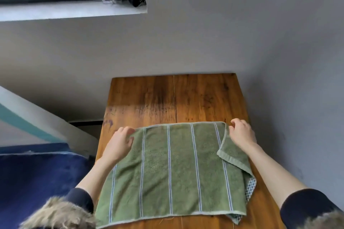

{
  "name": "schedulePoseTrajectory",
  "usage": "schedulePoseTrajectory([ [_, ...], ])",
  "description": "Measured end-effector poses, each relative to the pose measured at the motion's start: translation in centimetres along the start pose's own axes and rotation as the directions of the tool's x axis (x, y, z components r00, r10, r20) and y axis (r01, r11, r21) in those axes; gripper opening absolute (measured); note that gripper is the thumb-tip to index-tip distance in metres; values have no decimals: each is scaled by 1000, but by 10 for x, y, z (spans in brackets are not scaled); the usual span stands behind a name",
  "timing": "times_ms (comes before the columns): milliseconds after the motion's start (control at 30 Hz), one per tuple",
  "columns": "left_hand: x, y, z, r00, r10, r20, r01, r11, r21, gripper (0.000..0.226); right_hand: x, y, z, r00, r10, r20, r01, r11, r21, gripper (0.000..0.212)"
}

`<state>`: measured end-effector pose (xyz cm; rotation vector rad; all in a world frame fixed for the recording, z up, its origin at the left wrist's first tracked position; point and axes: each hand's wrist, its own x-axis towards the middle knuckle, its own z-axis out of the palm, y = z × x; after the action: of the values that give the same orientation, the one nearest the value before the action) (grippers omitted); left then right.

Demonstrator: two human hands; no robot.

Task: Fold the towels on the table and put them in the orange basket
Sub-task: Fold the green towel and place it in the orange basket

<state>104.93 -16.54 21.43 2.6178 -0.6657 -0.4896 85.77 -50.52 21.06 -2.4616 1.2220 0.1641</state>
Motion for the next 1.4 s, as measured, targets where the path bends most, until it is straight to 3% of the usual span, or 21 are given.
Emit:
schedulePoseTrajectory([
  [200, -23, -54, 23, 971, -172, 168, 173, 985, 4, 25, -25, -32, 55, 956, -89, 280, 75, 995, 61, 42],
  [333, -34, -84, 36, 941, -276, 195, 289, 956, -42, 27, -60, -69, 99, 890, -147, 432, 117, 989, 94, 47],
  [533, -46, -124, 53, 914, -360, 188, 389, 909, -152, 27, -110, -135, 157, 837, -198, 511, 198, 979, 54, 59],
  [667, -39, -140, 59, 914, -382, 137, 405, 883, -237, 28, -119, -174, 187, 853, -176, 491, 230, 972, -51, 72],
  [833, -15, -147, 61, 948, -318, 27, 313, 913, -262, 32, -101, -207, 209, 871, -172, 460, 288, 938, -195, 100],
  [1033, 19, -142, 66, 984, -163, 68, 173, 970, -170, 50, -84, -218, 221, 842, -84, 533, 262, 927, -268, 119],
  [1133, 33, -134, 64, 992, -89, 93, 99, 989, -111, 32, -85, -219, 221, 838, -70, 541, 254, 928, -273, 122],
  [1233, 33, -121, 56, 999, 2, -39, -7, 992, -130, 13, -86, -219, 221, 840, -63, 539, 245, 930, -273, 123],
  [1333, 20, -106, 55, 964, 232, -130, -246, 963, -111, 11, -86, -218, 222, 846, -67, 529, 250, 926, -283, 123],
  [1400, 11, -102, 60, 952, 300, -61, -304, 949, -79, 18, -87, -217, 222, 848, -68, 525, 253, 923, -289, 121],
])
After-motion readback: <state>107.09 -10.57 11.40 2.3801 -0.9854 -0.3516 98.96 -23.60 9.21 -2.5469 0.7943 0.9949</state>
